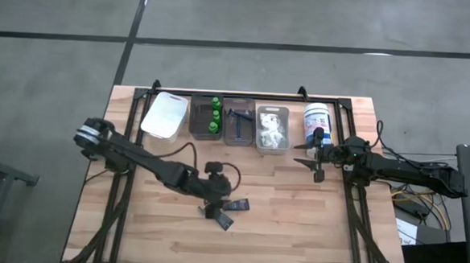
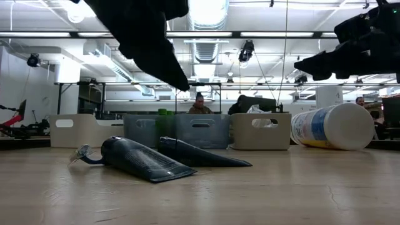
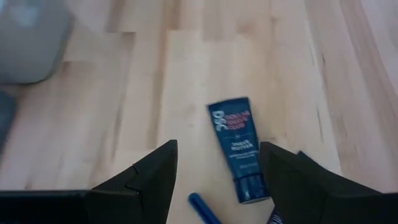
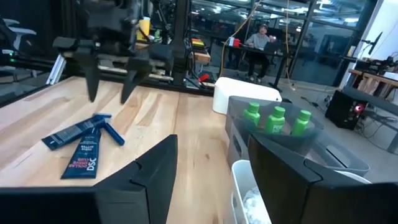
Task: Pick & Place Travel size toiletries
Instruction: Put the top shaving cream into the white bin
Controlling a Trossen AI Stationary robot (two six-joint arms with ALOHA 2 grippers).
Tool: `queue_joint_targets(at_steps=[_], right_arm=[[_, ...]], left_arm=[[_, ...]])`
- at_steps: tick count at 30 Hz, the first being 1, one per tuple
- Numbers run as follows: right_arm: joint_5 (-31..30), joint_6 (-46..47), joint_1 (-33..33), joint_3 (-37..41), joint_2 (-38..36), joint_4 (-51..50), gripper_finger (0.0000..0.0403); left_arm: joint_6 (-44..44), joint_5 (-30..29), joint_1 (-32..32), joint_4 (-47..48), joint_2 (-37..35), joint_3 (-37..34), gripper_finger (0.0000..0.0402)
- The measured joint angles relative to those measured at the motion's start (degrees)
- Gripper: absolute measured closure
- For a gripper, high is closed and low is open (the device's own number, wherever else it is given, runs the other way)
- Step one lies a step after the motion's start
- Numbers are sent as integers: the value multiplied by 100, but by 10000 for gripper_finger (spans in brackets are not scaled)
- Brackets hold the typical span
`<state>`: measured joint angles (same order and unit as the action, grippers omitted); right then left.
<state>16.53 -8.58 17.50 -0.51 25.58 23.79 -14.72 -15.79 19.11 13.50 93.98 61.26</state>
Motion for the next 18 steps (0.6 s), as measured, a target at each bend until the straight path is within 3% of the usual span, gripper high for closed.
queue_joint_targets(at_steps=[13,18], right_arm=[[0,11,0,0,0,-100,239],[0,344,1,0,0,-99,251]], left_arm=[[1011,976,63,-21,1337,863,170],[1165,1094,174,204,1728,1042,170]])
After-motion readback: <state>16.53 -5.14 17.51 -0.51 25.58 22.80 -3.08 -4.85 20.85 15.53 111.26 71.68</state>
